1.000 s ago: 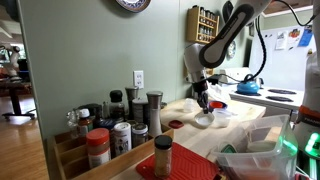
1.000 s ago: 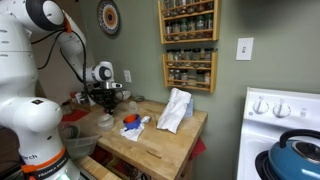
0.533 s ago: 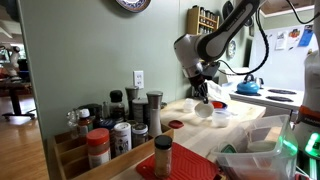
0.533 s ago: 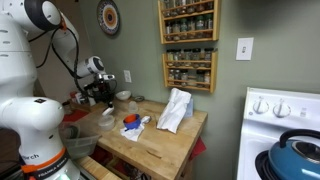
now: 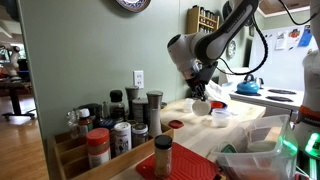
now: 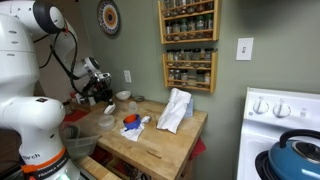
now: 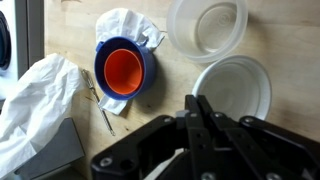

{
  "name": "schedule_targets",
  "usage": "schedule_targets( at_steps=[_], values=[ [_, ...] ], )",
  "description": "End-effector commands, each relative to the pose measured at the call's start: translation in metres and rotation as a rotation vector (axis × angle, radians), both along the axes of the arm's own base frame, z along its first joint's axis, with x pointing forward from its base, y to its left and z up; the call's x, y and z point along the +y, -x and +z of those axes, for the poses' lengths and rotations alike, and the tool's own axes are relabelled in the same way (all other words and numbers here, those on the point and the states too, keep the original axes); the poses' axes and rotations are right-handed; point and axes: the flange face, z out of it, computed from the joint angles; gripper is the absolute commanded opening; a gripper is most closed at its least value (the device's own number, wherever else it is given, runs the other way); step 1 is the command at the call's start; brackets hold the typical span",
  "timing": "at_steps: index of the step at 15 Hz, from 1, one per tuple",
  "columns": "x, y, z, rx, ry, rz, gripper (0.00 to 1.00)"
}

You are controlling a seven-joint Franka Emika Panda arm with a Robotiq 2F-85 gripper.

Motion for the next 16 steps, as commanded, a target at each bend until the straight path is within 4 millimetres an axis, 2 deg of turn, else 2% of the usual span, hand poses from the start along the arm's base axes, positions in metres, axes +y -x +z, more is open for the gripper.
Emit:
schedule_targets(
  at_steps=[1,4,12,13,14,16],
  values=[
    [0.001,0.0,0.0,0.001,0.001,-0.001,0.01],
    [0.012,0.005,-0.008,-0.048,0.094,0.155,0.01],
    [0.027,0.012,-0.015,-0.267,0.155,0.54,0.01],
    [0.026,0.003,-0.013,-0.212,0.148,0.467,0.01],
    [0.026,0.003,-0.013,-0.221,0.148,0.476,0.05],
    [0.027,0.002,-0.012,-0.224,0.147,0.473,0.05]
  ],
)
